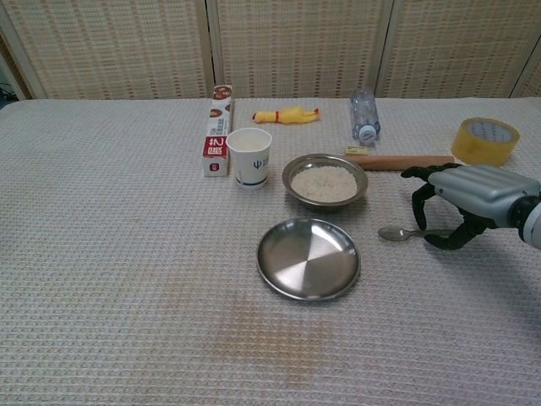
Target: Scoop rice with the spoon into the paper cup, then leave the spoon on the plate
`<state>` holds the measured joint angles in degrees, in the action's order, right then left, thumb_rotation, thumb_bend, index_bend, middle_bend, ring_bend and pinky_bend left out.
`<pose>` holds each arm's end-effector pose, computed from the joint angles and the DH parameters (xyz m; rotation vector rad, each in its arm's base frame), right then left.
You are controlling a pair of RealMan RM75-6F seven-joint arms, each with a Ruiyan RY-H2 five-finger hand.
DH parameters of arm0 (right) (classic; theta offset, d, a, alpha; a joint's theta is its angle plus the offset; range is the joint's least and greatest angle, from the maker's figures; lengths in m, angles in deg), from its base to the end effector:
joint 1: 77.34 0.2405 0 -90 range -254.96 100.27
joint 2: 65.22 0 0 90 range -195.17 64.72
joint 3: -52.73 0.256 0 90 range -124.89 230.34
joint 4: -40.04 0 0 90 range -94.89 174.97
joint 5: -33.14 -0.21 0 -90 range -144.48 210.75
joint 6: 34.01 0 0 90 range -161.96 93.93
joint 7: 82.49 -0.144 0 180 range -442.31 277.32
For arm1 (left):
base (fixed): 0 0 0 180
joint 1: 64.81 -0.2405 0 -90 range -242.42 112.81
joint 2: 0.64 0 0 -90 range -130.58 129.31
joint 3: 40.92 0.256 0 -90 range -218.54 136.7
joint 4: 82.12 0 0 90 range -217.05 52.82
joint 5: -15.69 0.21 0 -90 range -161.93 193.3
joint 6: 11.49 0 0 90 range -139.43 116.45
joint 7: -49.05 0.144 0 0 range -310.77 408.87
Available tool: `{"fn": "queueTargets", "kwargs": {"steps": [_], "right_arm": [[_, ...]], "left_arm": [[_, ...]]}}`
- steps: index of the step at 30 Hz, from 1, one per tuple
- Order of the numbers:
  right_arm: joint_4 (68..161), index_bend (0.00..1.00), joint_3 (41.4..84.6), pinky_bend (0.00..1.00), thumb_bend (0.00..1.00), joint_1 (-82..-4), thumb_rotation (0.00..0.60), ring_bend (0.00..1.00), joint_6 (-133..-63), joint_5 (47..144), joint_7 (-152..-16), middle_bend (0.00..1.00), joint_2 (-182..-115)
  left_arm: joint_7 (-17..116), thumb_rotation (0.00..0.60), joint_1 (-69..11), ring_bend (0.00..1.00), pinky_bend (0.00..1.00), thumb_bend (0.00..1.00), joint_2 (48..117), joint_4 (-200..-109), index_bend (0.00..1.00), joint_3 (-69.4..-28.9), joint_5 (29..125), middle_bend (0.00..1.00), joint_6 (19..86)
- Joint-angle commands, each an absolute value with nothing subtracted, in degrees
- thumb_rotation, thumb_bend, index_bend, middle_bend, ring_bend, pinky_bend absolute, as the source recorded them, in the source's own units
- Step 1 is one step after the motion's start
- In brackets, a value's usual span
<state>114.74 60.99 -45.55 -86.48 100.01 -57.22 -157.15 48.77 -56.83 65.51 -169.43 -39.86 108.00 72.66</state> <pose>-0.2380 -0.3163 -0.0295 1.8397 -0.9100 0.6372 -0.3079 0.1835 0.1380 -1.5707 -0.8455 -0.9079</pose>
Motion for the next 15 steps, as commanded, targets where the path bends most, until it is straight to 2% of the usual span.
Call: {"fn": "queueTargets", "kwargs": {"steps": [1,15], "right_arm": [[114.54,0.53,60.99,0.0,0.3,-45.34,0.584,0.0,-86.44,99.58,-57.56,0.0,-157.24],[113.67,0.52,60.64,0.0,0.3,-44.47,0.584,0.0,-86.13,98.21,-58.98,0.0,-157.7]], "left_arm": [[48.9,0.6,-56.81,0.0,0.19,0.48,65.41,-169.56,0.0,-39.83,107.94,0.0,72.51],[46.16,0.6,-56.25,0.0,0.19,0.48,64.54,-169.55,0.0,-38.84,109.65,0.0,71.94]]}}
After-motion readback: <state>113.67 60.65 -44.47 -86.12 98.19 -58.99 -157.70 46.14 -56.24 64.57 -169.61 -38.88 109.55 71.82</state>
